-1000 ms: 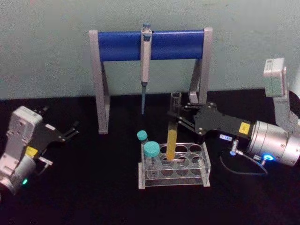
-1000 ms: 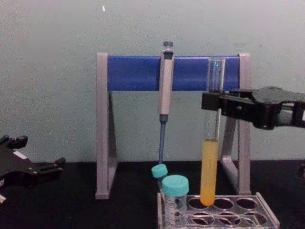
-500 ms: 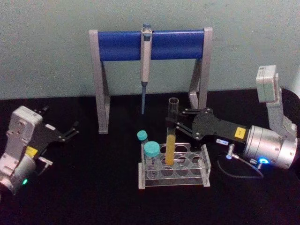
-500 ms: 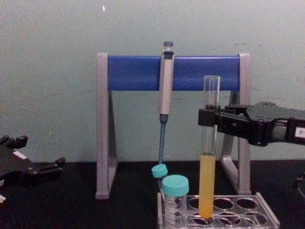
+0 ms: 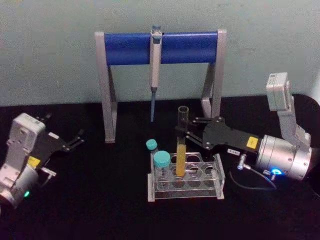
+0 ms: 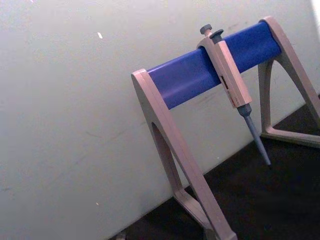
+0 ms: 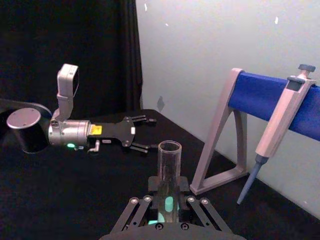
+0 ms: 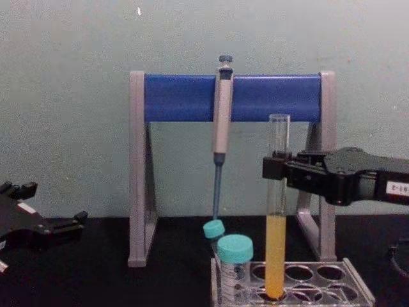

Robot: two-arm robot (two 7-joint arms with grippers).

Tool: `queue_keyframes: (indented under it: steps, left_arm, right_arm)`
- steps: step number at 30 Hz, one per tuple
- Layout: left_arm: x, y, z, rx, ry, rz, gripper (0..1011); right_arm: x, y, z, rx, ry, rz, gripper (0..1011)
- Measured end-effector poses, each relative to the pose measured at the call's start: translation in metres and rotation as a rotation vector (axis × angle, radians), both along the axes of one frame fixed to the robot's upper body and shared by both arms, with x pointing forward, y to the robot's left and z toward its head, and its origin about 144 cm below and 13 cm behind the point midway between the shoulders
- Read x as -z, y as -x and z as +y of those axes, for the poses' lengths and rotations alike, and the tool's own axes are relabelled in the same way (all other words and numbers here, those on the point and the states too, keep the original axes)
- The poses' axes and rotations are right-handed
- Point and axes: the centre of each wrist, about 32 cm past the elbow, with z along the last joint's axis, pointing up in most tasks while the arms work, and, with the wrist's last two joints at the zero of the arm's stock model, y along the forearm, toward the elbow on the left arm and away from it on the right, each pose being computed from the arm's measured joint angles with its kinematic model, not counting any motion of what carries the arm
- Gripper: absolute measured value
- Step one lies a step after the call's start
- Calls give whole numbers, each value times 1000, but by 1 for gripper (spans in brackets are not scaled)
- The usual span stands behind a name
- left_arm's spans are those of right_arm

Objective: Pick up the test tube from the test tube rack, shake it, then place it back into the test tube rack.

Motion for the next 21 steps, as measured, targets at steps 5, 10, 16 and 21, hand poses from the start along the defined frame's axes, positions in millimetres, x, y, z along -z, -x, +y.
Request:
queue_keyframes:
  steps: [5,10,16,21]
  left_arm:
    - [0,0,0,0,0,0,1001]
    - [0,0,0,0,0,0,1001]
    - [0,0,0,0,0,0,1001]
    - [0,0,0,0,0,0,1001]
  right_arm:
    - [3,-1,1,3,6,5,232]
    - [7,-2,1,6,11,15,232]
    - [12,-1,4,2,19,26,232]
    - [16,0,5,2,27,39,232]
